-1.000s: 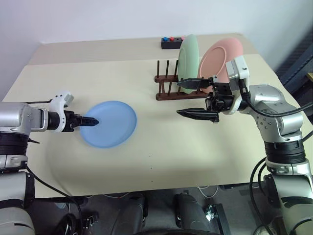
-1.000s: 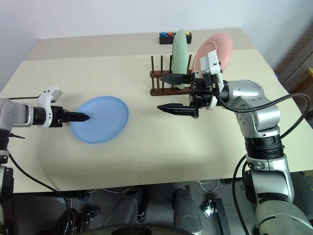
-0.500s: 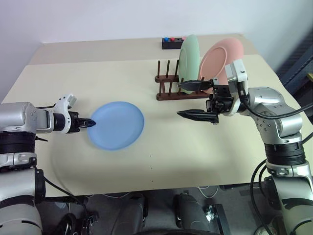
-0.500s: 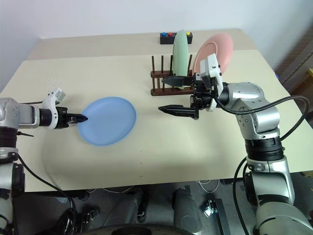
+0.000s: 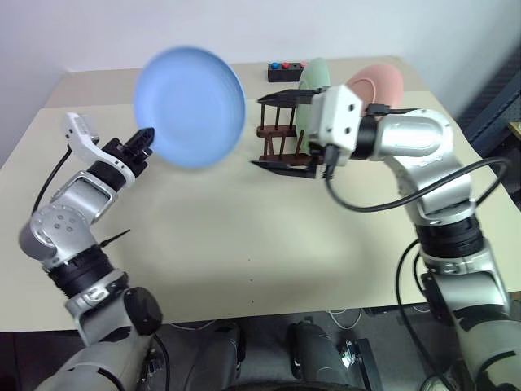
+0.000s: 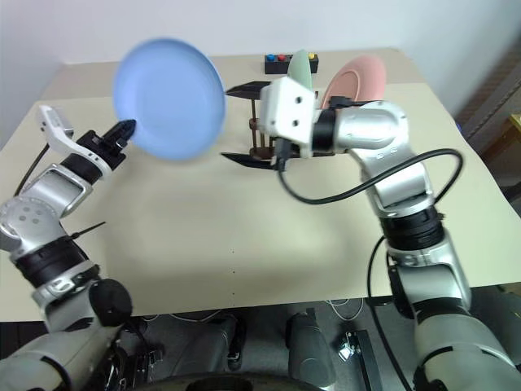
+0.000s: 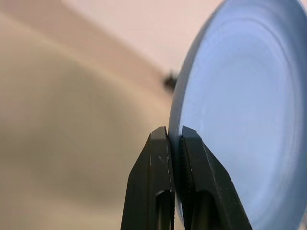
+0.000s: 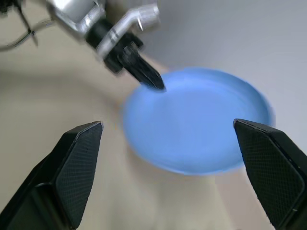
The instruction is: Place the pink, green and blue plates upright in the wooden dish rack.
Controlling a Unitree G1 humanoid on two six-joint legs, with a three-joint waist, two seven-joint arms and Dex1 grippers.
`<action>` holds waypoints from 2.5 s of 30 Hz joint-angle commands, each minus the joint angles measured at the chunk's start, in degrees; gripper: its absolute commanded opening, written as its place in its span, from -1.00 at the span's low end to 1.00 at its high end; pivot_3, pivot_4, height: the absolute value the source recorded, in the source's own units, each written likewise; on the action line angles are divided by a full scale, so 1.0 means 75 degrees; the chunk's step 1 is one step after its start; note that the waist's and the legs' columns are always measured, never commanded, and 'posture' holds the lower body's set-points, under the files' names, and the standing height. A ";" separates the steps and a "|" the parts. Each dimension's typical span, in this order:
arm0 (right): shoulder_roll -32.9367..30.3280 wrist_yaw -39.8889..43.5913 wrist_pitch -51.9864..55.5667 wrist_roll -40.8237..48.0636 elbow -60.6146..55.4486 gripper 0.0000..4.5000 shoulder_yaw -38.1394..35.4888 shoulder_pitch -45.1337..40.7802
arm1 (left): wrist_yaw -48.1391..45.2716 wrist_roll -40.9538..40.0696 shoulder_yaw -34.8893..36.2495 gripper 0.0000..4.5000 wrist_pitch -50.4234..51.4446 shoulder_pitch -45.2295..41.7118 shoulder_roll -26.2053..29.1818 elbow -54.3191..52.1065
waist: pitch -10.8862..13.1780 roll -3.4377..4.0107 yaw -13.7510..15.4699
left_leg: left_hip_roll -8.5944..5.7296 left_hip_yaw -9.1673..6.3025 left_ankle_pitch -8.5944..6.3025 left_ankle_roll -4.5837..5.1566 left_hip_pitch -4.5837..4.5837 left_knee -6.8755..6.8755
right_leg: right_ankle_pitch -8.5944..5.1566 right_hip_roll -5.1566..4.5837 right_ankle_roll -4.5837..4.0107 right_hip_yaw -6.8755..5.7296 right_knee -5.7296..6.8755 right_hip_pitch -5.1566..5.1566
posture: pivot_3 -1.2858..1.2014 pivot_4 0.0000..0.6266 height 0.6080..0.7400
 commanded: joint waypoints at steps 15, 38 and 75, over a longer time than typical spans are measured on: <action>0.0944 -0.3360 -0.2285 -0.5965 0.2120 1.00 0.1830 -0.0598 | 0.1357 -0.0254 -0.2264 -0.98 -0.3336 0.0742 -0.1954 -0.1596 | -0.0014 -0.0028 -0.0031 | 0.0000 0.0003 0.0002 -0.0003 0.0001 0.0001 | 0.0001 0.0015 0.0001 0.0005 -0.0003 0.0003 | 0.03 -0.52 1.00; 0.1382 -0.3728 -0.1944 -0.6114 0.3094 -0.99 0.1679 -0.0892 | 0.1339 -0.0082 -0.3689 -1.00 -0.4002 0.1254 -0.1494 -0.1572 | -0.0014 -0.0027 -0.0026 | 0.0000 0.0001 0.0003 -0.0004 0.0002 -0.0001 | 0.0001 0.0029 0.0000 0.0003 -0.0005 0.0004 | 0.03 -0.52 1.00; 0.1376 -0.4009 -0.1976 -0.5826 0.3402 -1.00 0.1421 -0.0851 | 0.1398 -0.0642 -0.4239 -0.37 -0.3501 0.1438 -0.1289 -0.1742 | -0.0014 -0.0027 -0.0011 | 0.0000 0.0001 0.0003 -0.0004 0.0002 -0.0002 | 0.0001 0.0029 0.0000 0.0004 -0.0006 0.0004 | 0.03 -0.52 1.00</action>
